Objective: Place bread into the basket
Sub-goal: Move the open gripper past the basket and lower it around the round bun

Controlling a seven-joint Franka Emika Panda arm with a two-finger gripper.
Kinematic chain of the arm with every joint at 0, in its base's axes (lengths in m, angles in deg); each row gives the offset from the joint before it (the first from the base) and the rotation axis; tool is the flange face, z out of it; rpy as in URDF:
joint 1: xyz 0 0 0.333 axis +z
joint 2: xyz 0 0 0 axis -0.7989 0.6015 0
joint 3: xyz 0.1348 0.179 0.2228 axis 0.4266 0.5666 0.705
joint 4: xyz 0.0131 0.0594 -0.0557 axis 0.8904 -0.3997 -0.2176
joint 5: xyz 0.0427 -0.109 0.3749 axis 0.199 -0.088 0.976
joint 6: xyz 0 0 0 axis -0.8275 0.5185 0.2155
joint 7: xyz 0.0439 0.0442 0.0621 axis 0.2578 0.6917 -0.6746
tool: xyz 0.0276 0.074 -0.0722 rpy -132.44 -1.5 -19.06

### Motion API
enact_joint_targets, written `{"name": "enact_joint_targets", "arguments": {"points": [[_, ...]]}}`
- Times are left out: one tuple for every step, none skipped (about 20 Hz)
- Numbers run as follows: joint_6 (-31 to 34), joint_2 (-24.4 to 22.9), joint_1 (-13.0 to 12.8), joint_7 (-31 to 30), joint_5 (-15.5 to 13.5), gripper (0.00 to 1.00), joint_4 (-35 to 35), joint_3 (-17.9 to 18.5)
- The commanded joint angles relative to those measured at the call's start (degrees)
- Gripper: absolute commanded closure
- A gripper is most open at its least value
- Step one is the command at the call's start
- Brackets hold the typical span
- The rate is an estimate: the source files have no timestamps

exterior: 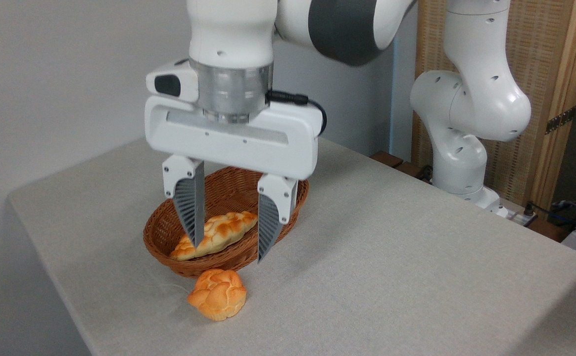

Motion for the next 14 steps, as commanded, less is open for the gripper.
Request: {"name": "enact_joint_targets", "arguments": {"points": [[-6.61,-0.17,-0.45,-1.91,1.21,0.0,-5.0,0.27],[-8.37,0.44,-0.54,-1.91,1.47,0.0,-6.67,0.18],[-9.25,0.97,-0.54,-1.91,1.48,0.0,-7.12,0.09],[-9.79,2.11,-0.8,-1.99,1.48,0.0,-7.21,-0.08],[-10.23,2.99,-0.98,-1.99,1.48,0.0,-7.21,-0.26],[-11.36,3.87,-1.07,-2.08,1.39,0.0,-7.21,-0.43],[-12.5,4.57,-1.5,-2.08,1.3,0.0,-7.3,-0.52],[-13.56,5.28,-2.29,-2.08,1.04,0.0,-7.3,-0.52],[-14.61,5.98,-2.91,-2.17,0.78,0.0,-7.3,-0.61],[-15.41,6.77,-3.26,-2.34,0.69,0.0,-7.3,-0.7],[-16.2,7.47,-3.61,-2.95,0.69,0.0,-7.3,-1.39],[-17.16,8.0,-3.62,-3.57,0.69,0.0,-7.3,-2.18],[-17.96,8.53,-3.62,-4.19,0.69,0.0,-7.3,-2.71],[-18.31,9.06,-3.62,-4.28,0.69,0.0,-7.3,-3.24]]}}
